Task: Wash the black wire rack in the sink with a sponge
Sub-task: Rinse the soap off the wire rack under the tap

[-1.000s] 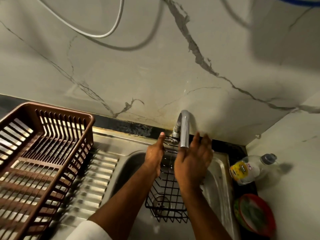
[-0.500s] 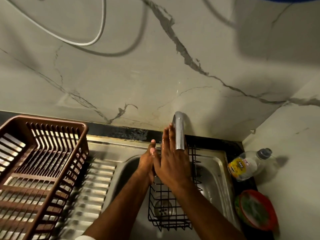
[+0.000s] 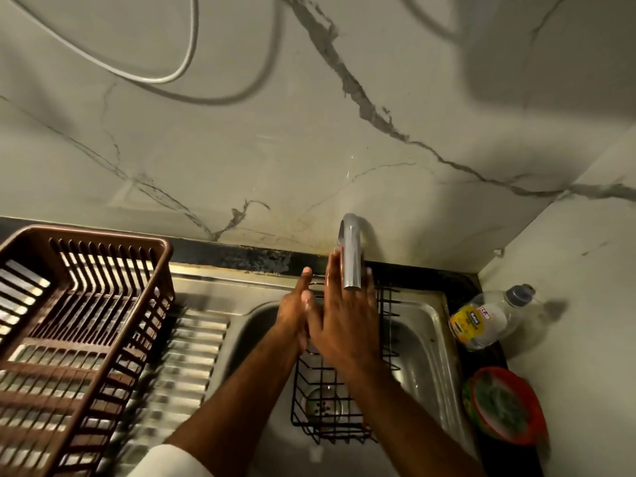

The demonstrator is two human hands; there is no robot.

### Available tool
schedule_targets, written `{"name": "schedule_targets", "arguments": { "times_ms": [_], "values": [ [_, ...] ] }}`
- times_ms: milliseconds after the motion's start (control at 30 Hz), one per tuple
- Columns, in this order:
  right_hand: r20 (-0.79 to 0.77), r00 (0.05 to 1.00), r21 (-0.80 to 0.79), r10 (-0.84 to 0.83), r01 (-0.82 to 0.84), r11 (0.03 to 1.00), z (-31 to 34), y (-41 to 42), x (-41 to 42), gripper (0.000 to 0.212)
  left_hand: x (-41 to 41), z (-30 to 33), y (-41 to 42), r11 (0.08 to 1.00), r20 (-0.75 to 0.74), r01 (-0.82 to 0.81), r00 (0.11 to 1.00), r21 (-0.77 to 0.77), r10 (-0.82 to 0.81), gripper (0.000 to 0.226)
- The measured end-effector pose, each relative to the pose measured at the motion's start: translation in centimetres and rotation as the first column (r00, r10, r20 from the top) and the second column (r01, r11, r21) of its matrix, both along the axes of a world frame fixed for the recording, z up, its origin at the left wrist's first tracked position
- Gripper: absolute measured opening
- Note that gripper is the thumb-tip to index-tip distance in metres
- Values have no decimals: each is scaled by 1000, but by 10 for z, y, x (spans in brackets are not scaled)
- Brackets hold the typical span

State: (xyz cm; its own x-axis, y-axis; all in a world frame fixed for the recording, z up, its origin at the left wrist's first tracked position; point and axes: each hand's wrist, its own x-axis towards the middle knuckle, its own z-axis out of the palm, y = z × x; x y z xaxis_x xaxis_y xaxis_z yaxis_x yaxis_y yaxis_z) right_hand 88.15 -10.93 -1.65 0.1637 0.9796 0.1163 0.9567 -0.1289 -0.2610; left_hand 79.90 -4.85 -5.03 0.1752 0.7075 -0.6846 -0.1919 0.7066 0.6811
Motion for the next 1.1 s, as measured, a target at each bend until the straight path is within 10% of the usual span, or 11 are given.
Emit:
{"name": "schedule_targets", "arguments": {
  "times_ms": [967, 1100],
  "values": [
    [20, 941, -3, 339, -339, 941, -62, -98, 19, 77, -49, -1, -1, 981, -106, -192, 977, -42, 186, 94],
    [-9, 993, 92, 115, -113, 989, -41, -46, 28, 75, -45, -5, -5, 990, -108, -141, 984, -17, 139, 96]
  ]
}}
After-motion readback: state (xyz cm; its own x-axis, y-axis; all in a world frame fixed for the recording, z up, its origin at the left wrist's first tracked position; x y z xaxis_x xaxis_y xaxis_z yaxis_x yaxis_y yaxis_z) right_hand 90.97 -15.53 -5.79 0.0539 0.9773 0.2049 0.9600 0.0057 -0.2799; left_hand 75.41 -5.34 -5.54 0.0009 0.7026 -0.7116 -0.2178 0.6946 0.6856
